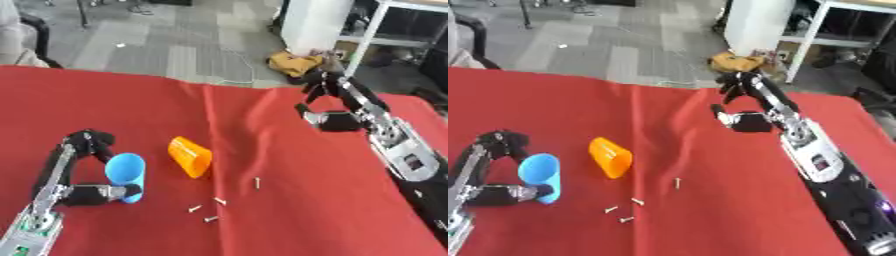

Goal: Pour the contents of one cup into another cup.

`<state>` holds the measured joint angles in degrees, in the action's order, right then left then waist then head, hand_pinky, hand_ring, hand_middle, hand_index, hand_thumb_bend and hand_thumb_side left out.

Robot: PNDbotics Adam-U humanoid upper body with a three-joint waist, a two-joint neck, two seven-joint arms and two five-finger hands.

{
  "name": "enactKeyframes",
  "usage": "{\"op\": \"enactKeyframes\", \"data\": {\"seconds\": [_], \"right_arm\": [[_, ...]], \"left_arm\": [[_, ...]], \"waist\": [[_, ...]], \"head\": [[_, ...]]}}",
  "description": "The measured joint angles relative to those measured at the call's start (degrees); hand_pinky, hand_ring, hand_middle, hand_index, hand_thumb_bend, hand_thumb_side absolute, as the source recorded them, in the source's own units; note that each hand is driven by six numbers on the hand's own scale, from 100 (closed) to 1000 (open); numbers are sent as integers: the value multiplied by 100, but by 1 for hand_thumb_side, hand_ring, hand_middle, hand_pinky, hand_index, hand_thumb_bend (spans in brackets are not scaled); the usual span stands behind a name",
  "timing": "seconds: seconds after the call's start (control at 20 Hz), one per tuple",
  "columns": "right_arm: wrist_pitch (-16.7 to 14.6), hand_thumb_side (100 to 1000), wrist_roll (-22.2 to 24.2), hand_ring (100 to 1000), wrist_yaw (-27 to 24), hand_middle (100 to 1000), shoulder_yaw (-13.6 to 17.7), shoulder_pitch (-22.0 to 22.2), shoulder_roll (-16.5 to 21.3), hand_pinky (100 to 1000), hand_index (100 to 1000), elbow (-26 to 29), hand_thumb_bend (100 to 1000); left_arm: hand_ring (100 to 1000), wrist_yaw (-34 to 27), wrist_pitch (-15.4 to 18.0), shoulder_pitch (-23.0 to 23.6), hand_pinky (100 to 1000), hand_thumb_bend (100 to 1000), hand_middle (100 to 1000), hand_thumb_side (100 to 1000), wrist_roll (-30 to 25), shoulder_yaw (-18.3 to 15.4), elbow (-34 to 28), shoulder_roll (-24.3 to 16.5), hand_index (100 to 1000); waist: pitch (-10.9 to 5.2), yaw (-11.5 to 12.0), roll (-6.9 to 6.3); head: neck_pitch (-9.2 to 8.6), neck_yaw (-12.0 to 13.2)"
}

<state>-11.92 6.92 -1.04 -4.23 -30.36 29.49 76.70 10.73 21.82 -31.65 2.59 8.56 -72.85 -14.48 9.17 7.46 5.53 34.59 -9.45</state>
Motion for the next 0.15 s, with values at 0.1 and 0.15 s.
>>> {"op": "enactKeyframes", "data": {"seconds": [0.1,0.15], "right_arm": [[108,100,-26,574,-412,597,39,202,-138,687,771,164,291],[152,100,-32,581,-576,605,57,294,-209,686,771,253,297]], "left_arm": [[521,-222,-161,96,465,937,562,100,18,-56,-222,-60,686],[527,-365,-255,142,467,931,569,100,13,-81,-334,-85,694]], "waist": [[6,10,-40],[10,26,-52]], "head": [[0,9],[0,15]]}}
